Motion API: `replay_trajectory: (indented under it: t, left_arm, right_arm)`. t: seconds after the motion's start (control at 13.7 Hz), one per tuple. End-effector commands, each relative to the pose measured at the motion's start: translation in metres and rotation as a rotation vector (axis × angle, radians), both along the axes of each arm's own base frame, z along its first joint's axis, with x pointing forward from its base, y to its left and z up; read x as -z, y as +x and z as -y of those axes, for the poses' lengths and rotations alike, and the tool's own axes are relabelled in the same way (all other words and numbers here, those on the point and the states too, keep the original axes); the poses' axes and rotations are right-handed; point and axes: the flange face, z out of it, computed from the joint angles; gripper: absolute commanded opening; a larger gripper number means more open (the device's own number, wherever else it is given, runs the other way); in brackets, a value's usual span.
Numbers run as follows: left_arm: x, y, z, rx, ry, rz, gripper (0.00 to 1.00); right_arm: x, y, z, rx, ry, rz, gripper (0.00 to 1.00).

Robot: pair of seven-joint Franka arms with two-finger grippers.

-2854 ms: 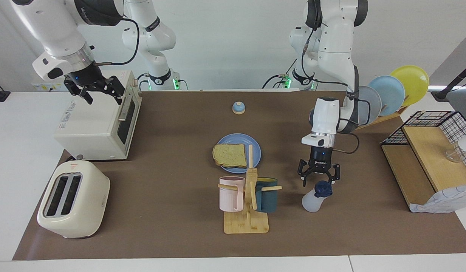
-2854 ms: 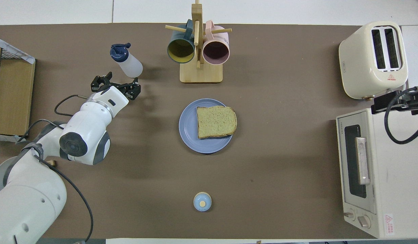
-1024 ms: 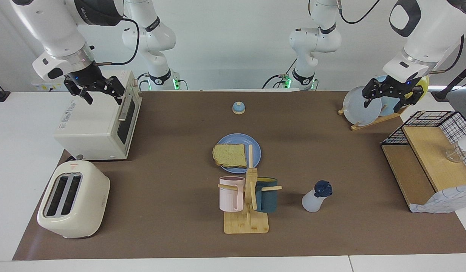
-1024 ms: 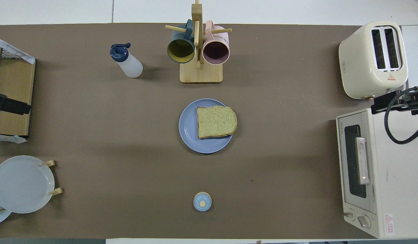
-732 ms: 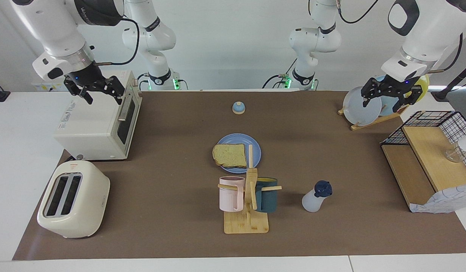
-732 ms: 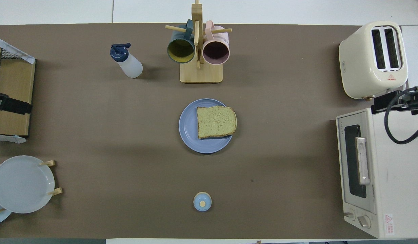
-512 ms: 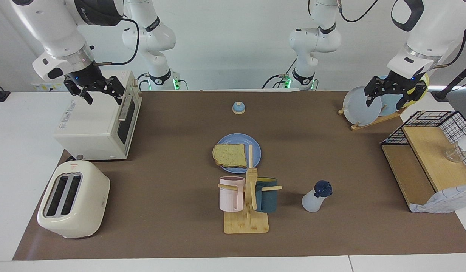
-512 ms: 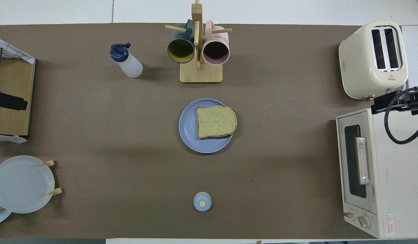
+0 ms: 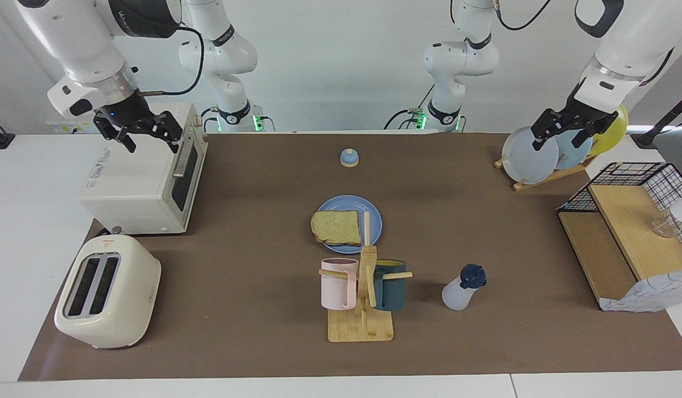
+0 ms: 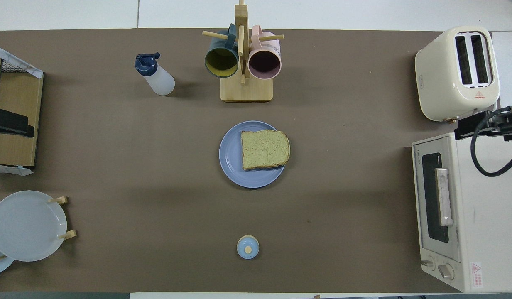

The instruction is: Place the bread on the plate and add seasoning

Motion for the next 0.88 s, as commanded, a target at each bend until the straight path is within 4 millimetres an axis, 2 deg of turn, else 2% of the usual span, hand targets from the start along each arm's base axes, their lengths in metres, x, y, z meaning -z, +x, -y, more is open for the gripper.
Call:
replay_trajectory:
  t: [0.0,0.22,0.8]
  left_arm:
    - [0.008,0.003,0.002,-0.015,-0.025,0.019,1.0]
    - [-0.005,0.003,-0.002,-0.039,-0.086,0.015,1.0]
    - [-0.004,0.001,-0.006,0.054,-0.019,0.005,1.0]
  right_arm:
    - [0.0,-0.006,0.002,-0.006,0.013,0.0,1.0]
    - [0.0,-0.006,0.002,-0.005,0.013,0.0,1.0]
    - [0.0,-0.006,0.002,-0.005,0.013,0.0,1.0]
